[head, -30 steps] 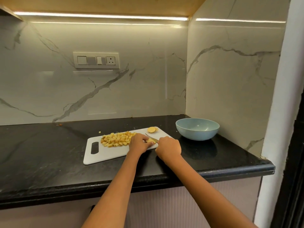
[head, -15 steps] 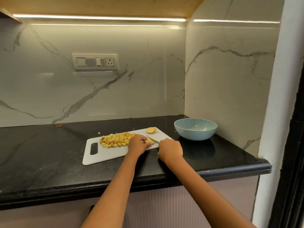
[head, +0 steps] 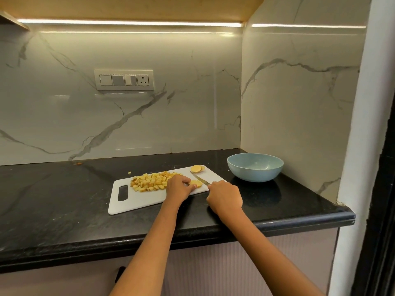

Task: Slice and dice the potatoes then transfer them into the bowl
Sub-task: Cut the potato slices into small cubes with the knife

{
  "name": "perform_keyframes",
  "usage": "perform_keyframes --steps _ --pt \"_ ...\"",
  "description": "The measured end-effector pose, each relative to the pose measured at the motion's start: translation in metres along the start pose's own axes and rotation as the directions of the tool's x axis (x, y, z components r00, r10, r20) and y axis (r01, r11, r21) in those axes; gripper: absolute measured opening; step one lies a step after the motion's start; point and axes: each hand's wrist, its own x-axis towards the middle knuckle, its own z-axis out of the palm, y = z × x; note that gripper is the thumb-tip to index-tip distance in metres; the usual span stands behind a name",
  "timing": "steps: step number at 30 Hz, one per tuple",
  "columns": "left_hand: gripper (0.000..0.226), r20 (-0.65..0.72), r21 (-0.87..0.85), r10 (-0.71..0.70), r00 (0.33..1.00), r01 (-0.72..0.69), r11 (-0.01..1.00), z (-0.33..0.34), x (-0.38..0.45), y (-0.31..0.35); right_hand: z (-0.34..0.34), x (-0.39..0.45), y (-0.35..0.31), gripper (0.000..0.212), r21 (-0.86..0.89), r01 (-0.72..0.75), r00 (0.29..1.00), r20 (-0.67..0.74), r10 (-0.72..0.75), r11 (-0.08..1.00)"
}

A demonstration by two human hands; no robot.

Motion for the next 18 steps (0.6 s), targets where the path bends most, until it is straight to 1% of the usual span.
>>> perform_keyframes --steps 8,11,18 --pt "0.035 -0.009 -0.013 0.010 1.000 -0.010 1.000 0.0008 0.0025 0.0006 -0.0038 0.0010 -0.0029 0.031 -0.023 0.018 0.999 0.034 -0.018 1.000" --pt "0.035 -0.011 -0.020 0.009 1.000 -0.009 1.000 0.0006 0.0043 0.0003 -0.0056 0.0019 -0.0017 0.030 0.001 0.020 0.999 0.050 -0.020 1.000" --pt "0.035 0.000 -0.024 0.015 1.000 -0.015 1.000 0.0007 0.0066 0.0002 -0.0058 0.0015 -0.0017 0.029 -0.001 0.020 0.999 0.039 -0.020 1.000"
